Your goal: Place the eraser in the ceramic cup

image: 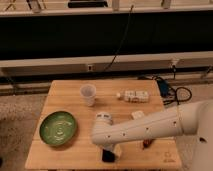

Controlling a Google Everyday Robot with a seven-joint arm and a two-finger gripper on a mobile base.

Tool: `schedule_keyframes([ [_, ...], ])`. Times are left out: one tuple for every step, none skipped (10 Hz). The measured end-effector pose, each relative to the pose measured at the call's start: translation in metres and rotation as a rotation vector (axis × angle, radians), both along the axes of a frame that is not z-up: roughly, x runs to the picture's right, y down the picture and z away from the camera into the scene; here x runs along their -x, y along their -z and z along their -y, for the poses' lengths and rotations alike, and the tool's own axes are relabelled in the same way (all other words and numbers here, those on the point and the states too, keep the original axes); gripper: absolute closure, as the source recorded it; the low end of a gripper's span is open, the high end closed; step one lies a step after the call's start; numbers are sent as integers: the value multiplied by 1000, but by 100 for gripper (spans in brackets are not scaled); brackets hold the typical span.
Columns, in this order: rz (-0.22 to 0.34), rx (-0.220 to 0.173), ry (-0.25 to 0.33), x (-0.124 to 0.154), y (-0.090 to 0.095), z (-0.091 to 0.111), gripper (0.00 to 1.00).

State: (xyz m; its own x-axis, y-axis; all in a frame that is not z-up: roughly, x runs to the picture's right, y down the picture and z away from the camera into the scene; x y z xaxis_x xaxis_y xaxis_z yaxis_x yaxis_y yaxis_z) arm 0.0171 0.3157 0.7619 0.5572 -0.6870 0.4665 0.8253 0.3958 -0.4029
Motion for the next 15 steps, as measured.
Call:
schedule_keyframes([
  [0, 1, 0, 0, 0, 0, 22],
  [-1, 2, -1, -1, -1, -1, 23],
  [1, 1, 0, 0, -1, -1, 27],
  [5, 0, -1, 1, -1, -1, 27],
  [5, 1, -1, 1, -1, -1, 27],
  [5, 3, -1, 2, -1, -2, 27],
  [4, 3, -1, 1, -1, -2, 31],
  [4, 3, -1, 1, -1, -2, 32],
  [4, 3, -1, 2, -1, -2, 37],
  [5, 3, -1, 2, -1, -1, 43],
  [5, 3, -1, 2, -1, -1, 54],
  [8, 2, 0, 4, -1, 0, 63],
  [10, 0, -3, 6, 1, 3, 68],
  [8, 2, -1, 5, 2, 3, 70],
  [7, 3, 1, 4, 3, 2, 72],
])
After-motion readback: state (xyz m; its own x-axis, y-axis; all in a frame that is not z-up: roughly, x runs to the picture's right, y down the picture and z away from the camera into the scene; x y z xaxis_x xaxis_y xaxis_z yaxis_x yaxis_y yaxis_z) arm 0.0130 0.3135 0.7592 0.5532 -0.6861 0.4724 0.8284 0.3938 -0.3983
